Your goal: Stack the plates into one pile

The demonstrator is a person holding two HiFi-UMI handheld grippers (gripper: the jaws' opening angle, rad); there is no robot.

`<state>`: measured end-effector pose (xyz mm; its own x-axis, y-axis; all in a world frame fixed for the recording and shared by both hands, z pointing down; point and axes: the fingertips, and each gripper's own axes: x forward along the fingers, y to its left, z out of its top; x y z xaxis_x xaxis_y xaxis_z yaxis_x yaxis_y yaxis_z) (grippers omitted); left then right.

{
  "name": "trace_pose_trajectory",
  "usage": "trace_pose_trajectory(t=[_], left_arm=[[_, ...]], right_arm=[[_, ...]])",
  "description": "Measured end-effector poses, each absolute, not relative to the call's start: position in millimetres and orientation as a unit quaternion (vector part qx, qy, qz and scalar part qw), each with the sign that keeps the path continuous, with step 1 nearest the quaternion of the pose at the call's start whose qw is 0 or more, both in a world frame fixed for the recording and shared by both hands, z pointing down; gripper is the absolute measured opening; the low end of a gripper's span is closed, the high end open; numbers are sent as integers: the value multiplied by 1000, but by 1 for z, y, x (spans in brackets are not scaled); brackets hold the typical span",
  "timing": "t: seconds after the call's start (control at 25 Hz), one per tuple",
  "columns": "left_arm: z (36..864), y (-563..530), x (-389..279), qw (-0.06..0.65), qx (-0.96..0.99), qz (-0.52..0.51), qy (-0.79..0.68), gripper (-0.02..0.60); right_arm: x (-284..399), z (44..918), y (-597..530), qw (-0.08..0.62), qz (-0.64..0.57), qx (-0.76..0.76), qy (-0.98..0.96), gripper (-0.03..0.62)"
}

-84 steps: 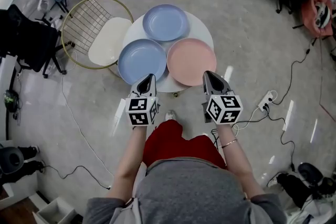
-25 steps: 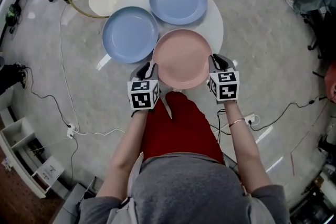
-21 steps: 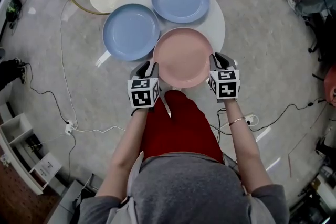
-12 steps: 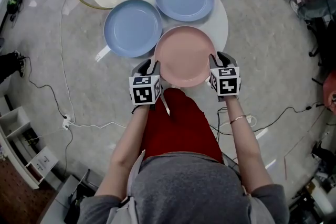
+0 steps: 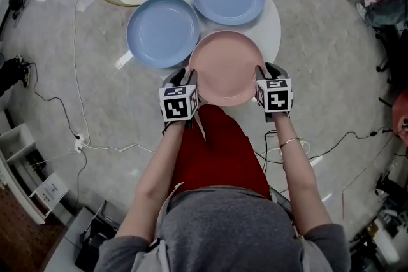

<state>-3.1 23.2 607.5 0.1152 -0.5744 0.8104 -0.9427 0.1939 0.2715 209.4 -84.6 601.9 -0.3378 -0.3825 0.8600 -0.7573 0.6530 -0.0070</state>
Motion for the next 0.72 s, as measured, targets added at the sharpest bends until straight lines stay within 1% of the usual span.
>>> trace_pose_trajectory(t=[0.16, 0.6, 0.72], left_arm=[[612, 21, -1, 449, 597, 209, -631, 132], [615, 19, 3, 446, 587, 224, -638, 62], [613, 18, 5, 444, 586, 227, -639, 58]], right_arm=[[210, 607, -85, 453, 212, 361, -787, 107], [210, 609, -83, 452, 223, 358, -786, 100], [212, 607, -83, 447, 226, 358, -788, 93]])
